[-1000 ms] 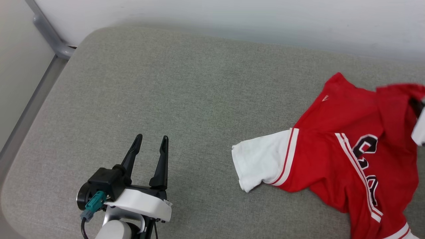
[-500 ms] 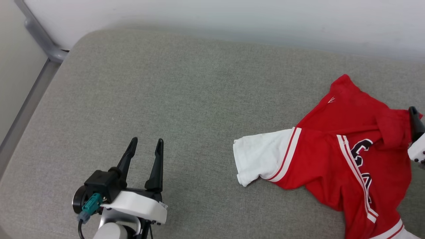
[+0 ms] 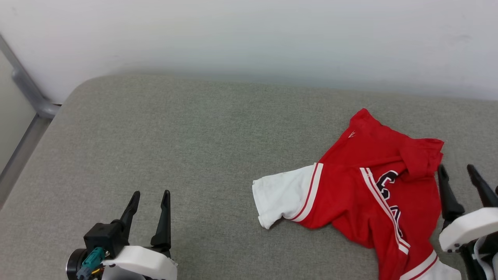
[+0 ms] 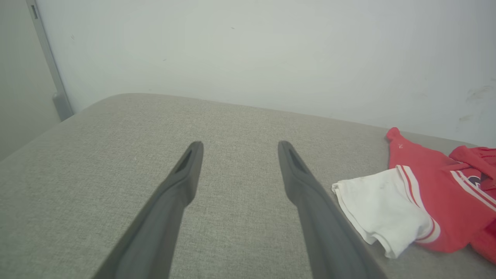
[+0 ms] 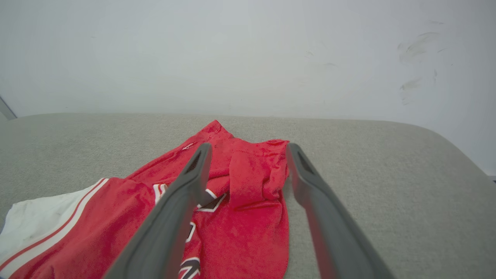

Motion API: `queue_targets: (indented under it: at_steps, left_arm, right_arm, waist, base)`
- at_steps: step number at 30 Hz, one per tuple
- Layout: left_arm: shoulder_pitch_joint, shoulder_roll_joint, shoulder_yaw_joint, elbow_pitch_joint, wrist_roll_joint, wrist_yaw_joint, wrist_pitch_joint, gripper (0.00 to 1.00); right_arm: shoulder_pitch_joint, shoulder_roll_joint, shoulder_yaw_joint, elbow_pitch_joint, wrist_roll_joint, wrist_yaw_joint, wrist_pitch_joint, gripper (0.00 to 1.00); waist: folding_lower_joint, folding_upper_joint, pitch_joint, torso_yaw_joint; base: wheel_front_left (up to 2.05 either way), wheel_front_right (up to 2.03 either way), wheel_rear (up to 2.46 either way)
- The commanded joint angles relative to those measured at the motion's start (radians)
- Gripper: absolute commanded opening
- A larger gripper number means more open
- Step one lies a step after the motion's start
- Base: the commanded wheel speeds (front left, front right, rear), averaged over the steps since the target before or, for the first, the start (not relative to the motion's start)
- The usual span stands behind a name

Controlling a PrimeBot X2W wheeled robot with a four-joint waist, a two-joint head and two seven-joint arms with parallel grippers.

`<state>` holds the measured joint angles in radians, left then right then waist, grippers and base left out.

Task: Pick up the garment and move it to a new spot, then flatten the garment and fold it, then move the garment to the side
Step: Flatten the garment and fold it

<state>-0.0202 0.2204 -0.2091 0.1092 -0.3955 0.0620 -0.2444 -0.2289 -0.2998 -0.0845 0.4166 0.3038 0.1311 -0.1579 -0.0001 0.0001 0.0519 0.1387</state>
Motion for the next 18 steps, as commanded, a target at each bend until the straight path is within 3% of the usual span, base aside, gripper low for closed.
queue_targets:
  at_steps: [1,11,18]
  left_arm:
    - [0.012,0.008,0.006,-0.001,-0.003,0.006,0.004,1.00]
    - [0.016,0.043,0.015,-0.004,-0.022,0.005,0.058,1.00]
    - [-0.120,0.065,-0.019,0.023,-0.067,-0.050,0.215,1.00]
  right_arm:
    - [0.043,0.019,-0.001,-0.045,-0.012,-0.001,0.006,1.00]
    - [0.309,0.176,-0.020,-0.438,-0.063,-0.001,0.135,1.00]
    - [0.356,0.222,-0.030,-0.597,-0.069,-0.001,0.202,1.00]
  waist:
    - [0.0001,-0.0001,-0.021,-0.023]
    - [0.0001,-0.0001,-0.031,-0.096]
    - [0.0001,-0.0001,0.046,-0.134]
  base:
    - [0.00,0.00,0.00]
    - [0.00,0.00,0.00]
    - [0.00,0.00,0.00]
